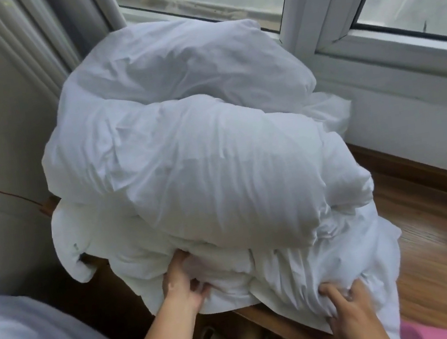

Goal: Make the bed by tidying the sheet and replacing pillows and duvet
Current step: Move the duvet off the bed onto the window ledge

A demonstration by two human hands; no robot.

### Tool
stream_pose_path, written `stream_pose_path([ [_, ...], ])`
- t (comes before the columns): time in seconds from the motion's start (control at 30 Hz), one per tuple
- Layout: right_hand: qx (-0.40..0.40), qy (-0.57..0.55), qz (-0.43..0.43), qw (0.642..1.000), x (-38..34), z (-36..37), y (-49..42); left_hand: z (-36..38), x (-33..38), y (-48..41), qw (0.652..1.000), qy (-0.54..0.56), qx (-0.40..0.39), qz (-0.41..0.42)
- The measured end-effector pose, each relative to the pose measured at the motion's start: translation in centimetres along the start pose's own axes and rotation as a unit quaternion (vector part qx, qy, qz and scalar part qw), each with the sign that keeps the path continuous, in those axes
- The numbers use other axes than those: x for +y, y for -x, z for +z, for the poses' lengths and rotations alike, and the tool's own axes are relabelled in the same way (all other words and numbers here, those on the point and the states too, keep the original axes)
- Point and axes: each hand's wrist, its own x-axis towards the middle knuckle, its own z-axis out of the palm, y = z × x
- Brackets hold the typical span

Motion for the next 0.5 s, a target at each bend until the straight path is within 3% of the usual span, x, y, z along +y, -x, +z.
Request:
stream_pose_path([
  [0.13, 0.042, -0.015, 0.001, 0.999, 1.0, 0.9, -1.4, 3.7, 3.1, -1.6, 0.995, -0.068, -0.012, 0.078],
  [0.2, 0.06, 0.005, -0.002, 0.998, 1.2, 0.4, -2.8, 5.0, 4.4, -3.1, 0.983, -0.157, 0.01, 0.099],
  [0.23, 0.059, 0.018, -0.005, 0.998, 1.1, -0.1, -4.1, 5.4, 4.9, -3.8, 0.955, -0.254, 0.035, 0.147],
  [0.3, 0.04, 0.074, -0.012, 0.996, 1.2, -1.2, -7.4, 4.6, 6.5, -5.6, 0.827, -0.483, 0.039, 0.286],
  [0.33, 0.034, 0.104, -0.002, 0.994, 1.1, -1.4, -9.0, 4.4, 7.1, -6.9, 0.78, -0.546, 0.004, 0.306],
  [0.5, 0.009, 0.175, 0.077, 0.981, -1.1, 0.4, -10.9, 3.5, 8.3, -10.1, 0.651, -0.677, -0.075, 0.335],
])
